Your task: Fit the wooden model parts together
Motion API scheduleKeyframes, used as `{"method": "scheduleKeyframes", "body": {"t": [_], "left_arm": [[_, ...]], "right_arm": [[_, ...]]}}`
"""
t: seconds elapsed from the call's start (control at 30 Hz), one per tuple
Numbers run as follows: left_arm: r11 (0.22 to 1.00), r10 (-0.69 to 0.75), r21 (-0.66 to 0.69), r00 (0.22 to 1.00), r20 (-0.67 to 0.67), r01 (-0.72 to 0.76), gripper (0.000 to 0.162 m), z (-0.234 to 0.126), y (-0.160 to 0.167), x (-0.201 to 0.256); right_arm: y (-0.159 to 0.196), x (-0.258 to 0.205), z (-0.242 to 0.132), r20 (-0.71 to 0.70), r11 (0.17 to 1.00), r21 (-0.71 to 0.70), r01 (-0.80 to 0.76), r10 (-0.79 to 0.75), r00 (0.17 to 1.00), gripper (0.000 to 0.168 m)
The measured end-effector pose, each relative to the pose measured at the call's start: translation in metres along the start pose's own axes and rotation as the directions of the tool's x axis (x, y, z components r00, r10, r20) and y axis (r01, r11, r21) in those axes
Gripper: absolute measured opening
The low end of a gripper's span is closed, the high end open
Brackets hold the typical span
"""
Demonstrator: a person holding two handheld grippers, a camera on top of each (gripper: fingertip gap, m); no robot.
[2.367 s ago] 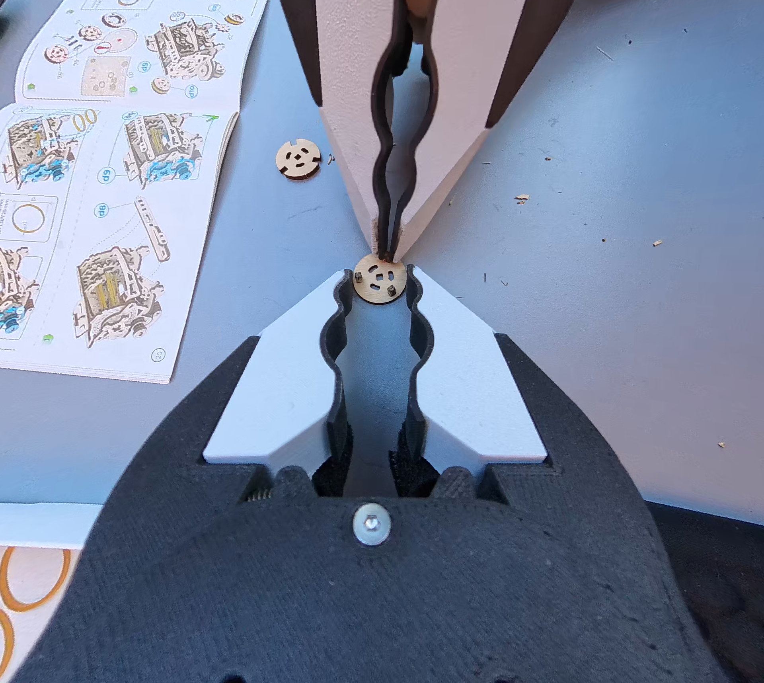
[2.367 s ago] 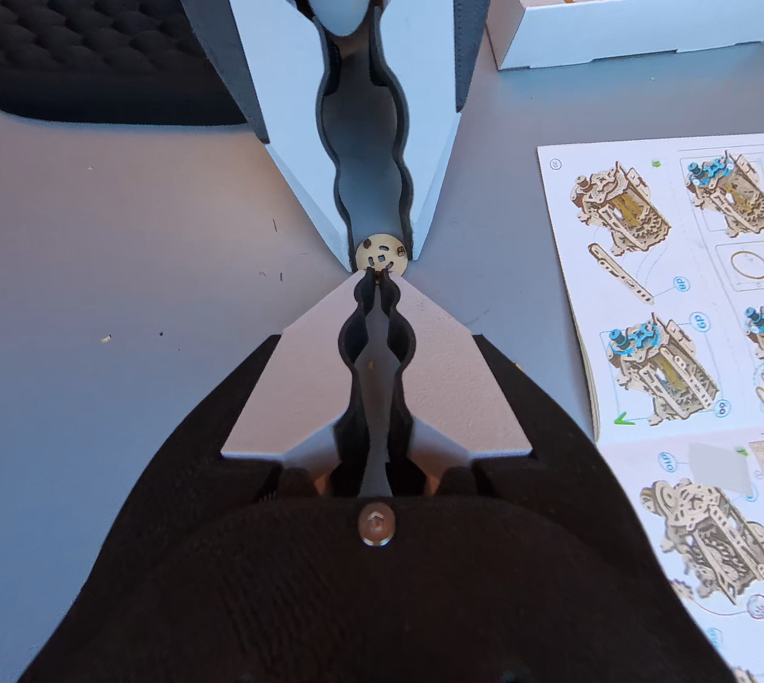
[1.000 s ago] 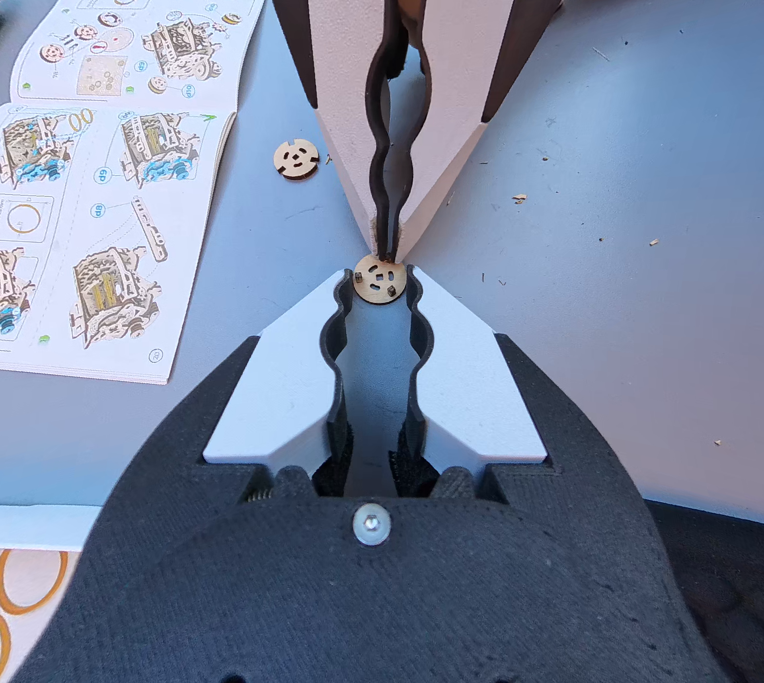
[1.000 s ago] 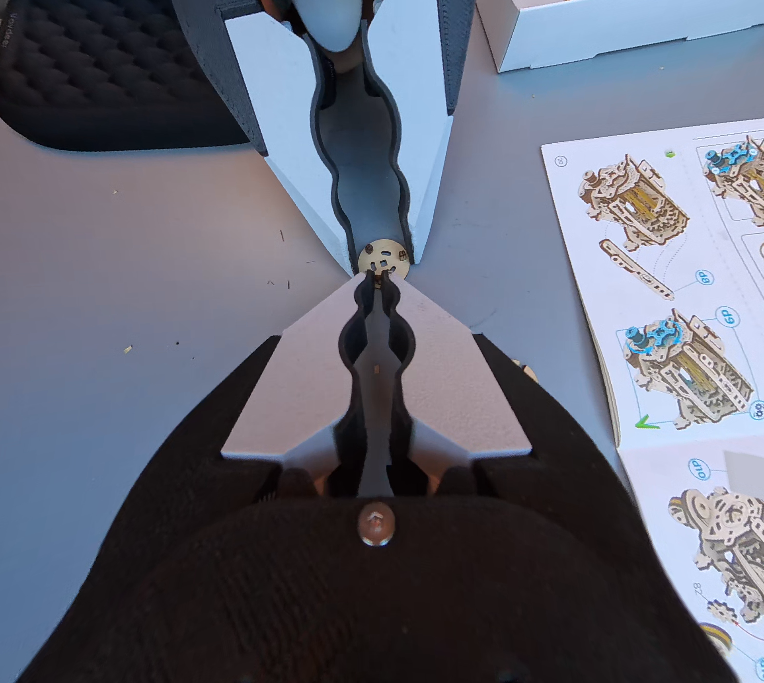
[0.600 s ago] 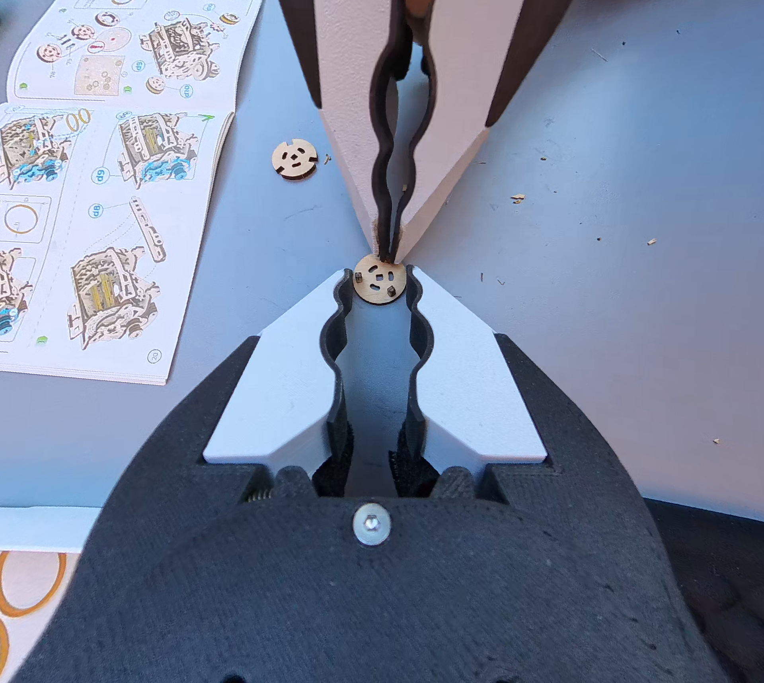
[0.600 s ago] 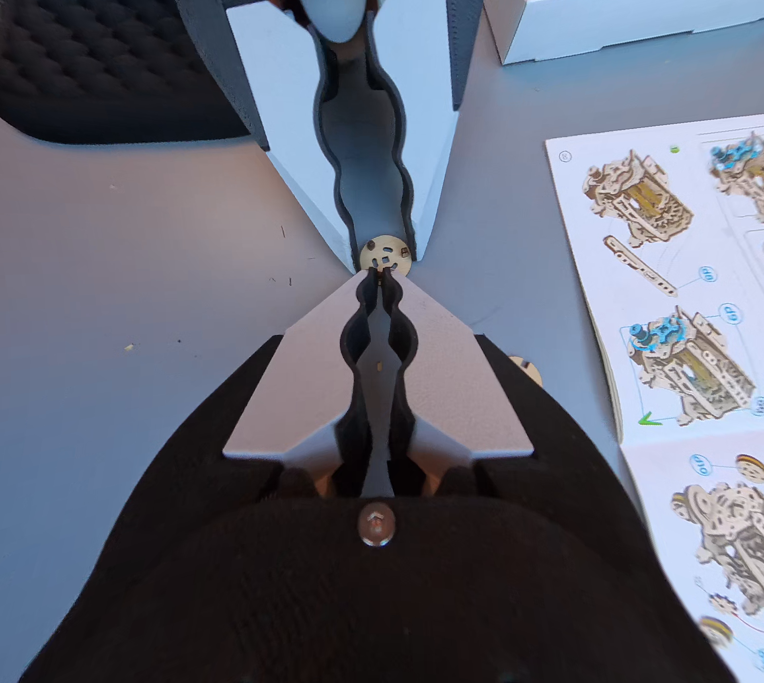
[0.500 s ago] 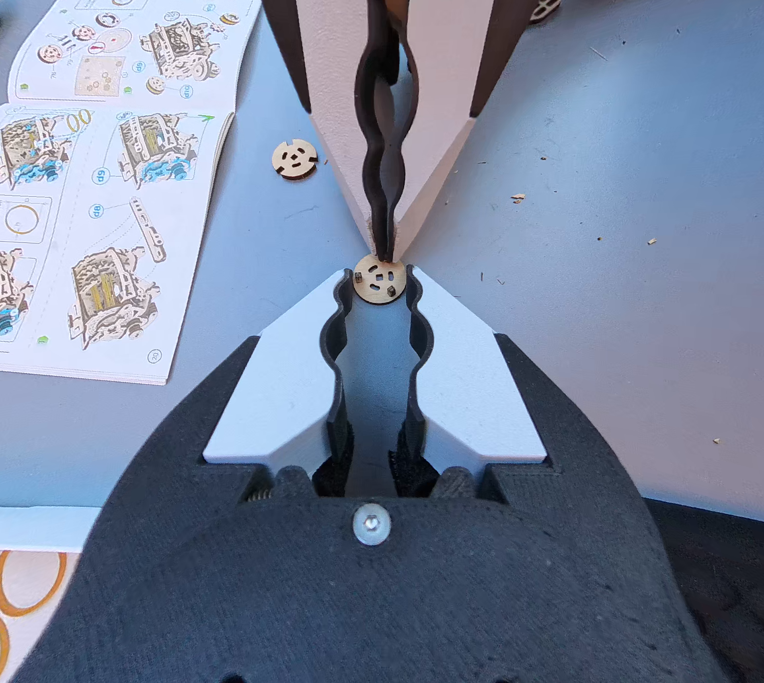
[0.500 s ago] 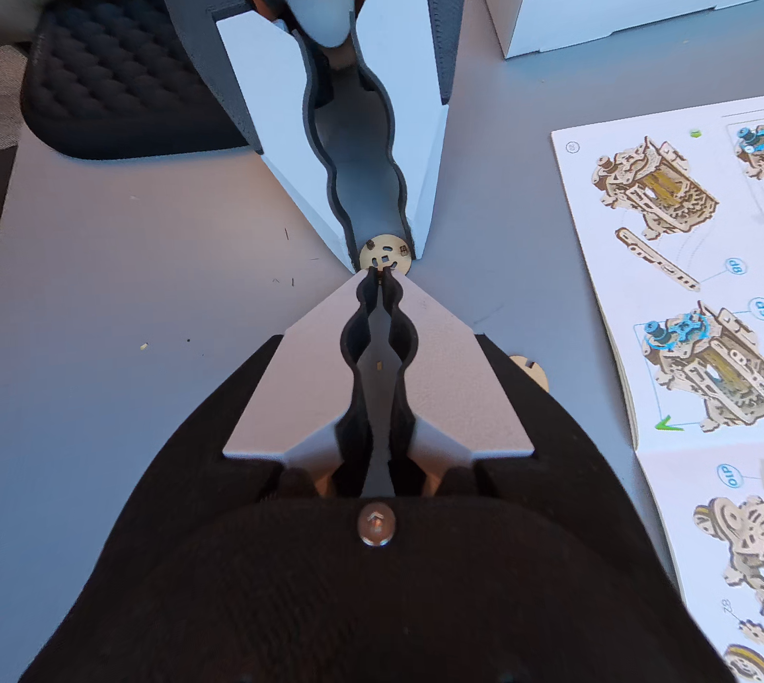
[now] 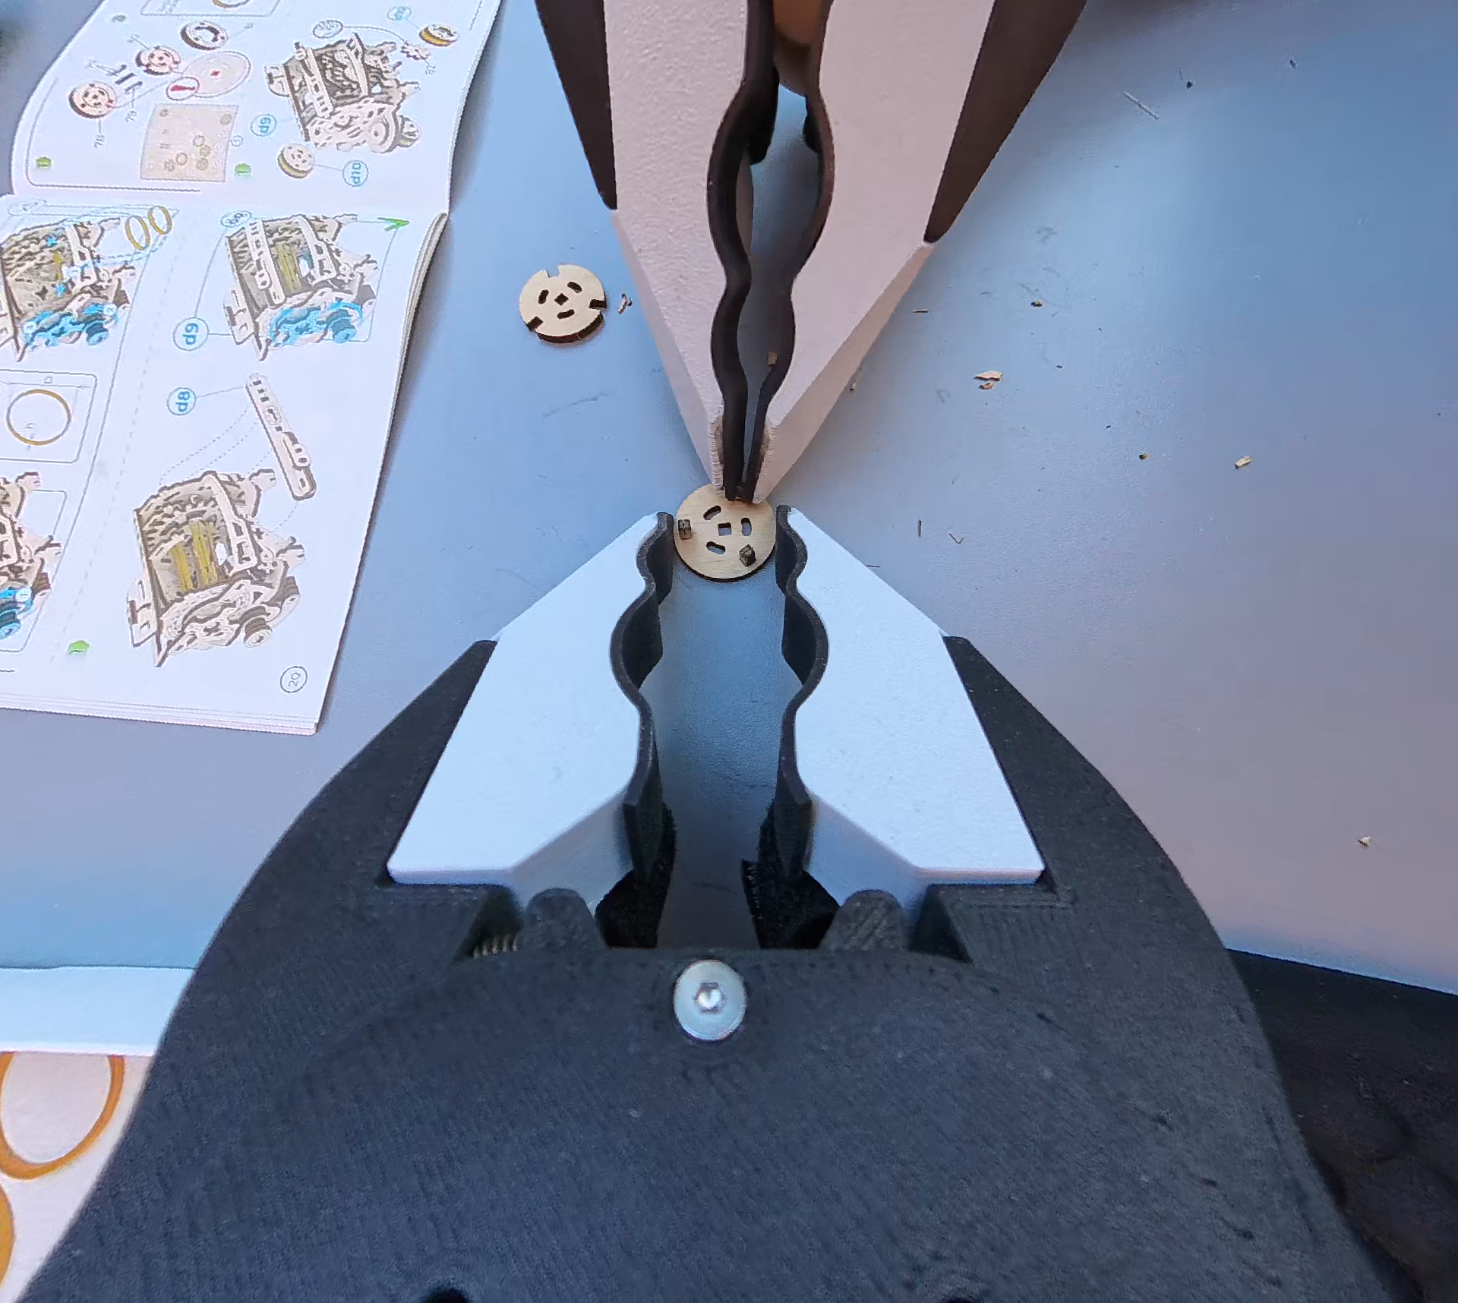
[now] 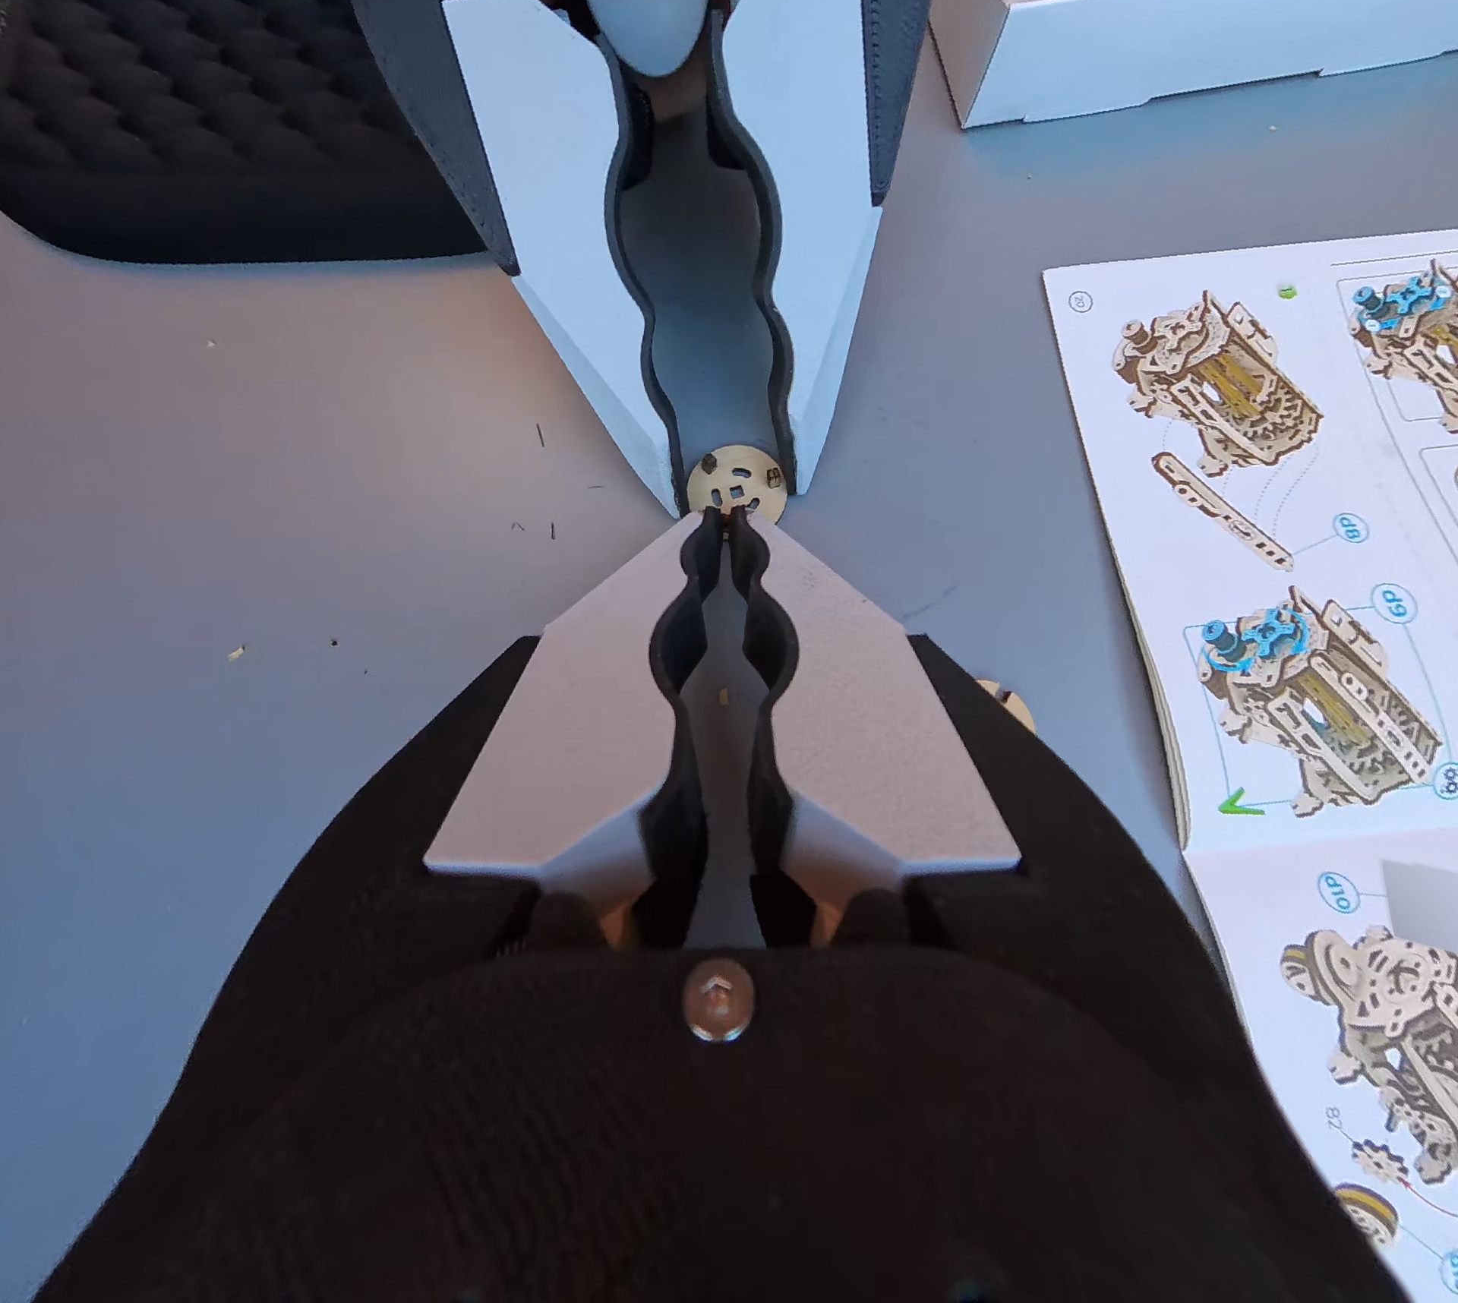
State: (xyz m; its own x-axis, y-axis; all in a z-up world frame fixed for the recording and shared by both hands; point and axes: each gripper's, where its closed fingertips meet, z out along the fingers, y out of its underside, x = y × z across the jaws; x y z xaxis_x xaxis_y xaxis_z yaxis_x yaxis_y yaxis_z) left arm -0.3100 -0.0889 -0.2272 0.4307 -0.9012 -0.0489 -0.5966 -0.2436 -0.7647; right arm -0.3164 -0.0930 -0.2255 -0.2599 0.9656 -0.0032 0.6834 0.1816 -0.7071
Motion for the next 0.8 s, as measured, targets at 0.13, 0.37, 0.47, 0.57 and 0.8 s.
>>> {"method": "scheduleKeyframes", "body": {"t": [0.13,0.37,0.47,0.57,0.8], "left_arm": [[1.000,0.008,0.003,1.000,-0.006,-0.008,0.028,0.000,-0.001,0.002],[0.995,0.099,0.024,0.995,0.026,-0.099,0.051,-0.007,-0.003,0.003],[0.980,0.156,0.113,0.986,0.063,-0.162,0.049,-0.015,-0.021,0.006],[0.948,0.247,0.167,0.956,0.157,-0.272,0.039,-0.026,-0.038,0.005],[0.903,0.344,0.163,0.898,0.276,-0.396,0.026,-0.033,-0.055,0.005]], "right_arm": [[-0.002,0.001,0.000,0.043,0.997,0.037,-0.064,0.062,0.997,0.002],[-0.006,-0.002,-0.005,0.137,0.980,0.079,-0.185,0.173,0.975,0.002],[-0.012,-0.004,-0.013,0.233,0.940,0.092,-0.329,0.301,0.925,0.001],[-0.024,-0.008,-0.029,0.408,0.838,0.085,-0.539,0.464,0.786,0.001],[-0.031,-0.013,-0.050,0.628,0.658,-0.031,-0.753,0.598,0.497,0.001]]}}
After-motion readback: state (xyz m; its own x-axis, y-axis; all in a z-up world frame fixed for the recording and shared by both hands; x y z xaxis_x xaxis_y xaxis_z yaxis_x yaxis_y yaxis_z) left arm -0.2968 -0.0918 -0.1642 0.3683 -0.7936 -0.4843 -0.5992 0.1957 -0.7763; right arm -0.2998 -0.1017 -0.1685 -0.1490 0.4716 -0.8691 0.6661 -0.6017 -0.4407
